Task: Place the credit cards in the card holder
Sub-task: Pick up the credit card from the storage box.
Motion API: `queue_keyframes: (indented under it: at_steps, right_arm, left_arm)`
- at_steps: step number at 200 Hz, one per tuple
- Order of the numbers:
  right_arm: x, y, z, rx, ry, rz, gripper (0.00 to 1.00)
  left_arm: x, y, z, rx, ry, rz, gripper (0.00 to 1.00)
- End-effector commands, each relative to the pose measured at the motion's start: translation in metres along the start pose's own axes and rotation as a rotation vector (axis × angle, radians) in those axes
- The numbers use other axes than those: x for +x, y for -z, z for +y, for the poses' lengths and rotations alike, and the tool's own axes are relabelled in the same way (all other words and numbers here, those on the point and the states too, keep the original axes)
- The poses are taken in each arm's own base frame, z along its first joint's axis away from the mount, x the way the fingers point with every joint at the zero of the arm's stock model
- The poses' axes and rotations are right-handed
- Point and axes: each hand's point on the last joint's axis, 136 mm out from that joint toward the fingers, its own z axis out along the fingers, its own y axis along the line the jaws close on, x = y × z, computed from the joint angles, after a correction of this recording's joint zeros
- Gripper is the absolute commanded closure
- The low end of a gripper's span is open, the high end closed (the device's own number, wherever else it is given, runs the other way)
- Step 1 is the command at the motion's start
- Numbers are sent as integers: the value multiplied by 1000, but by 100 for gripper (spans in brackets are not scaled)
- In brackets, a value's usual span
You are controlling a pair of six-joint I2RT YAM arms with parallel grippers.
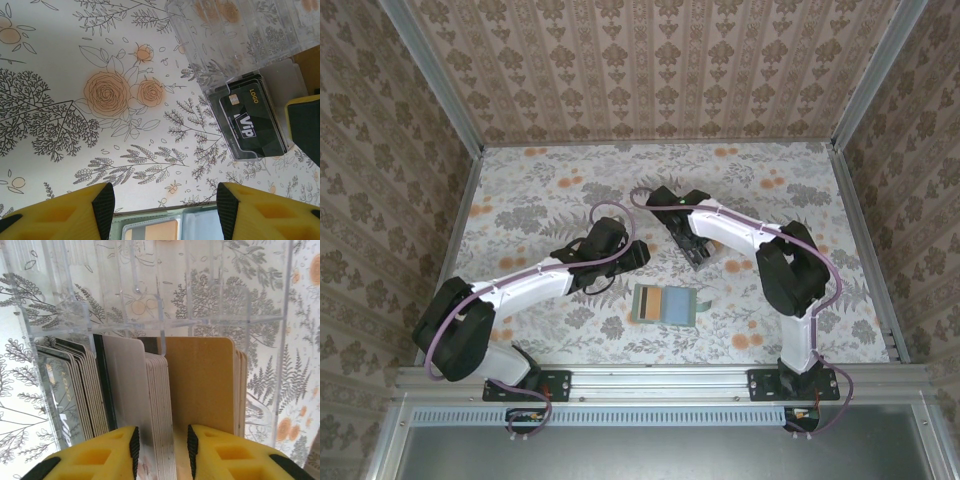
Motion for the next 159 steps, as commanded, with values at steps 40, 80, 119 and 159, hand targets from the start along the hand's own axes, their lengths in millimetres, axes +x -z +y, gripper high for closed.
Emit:
queue_keyframes:
  at_steps: [40,80,119,159]
  right_arm:
    - [4,-3,-11,145,69,4,71]
    - [4,0,-11,125,62,1,78]
    - [4,6,-9,81,48,1,86]
    - [4,15,-10,38,19,-5,90]
  left_arm:
    - [1,-3,0,9,-5,10,41]
    - [2,-4,0,9,-3,13,41]
    - [2,-4,-1,11,-4,14,41]
    - [3,-5,1,5,-3,20,41]
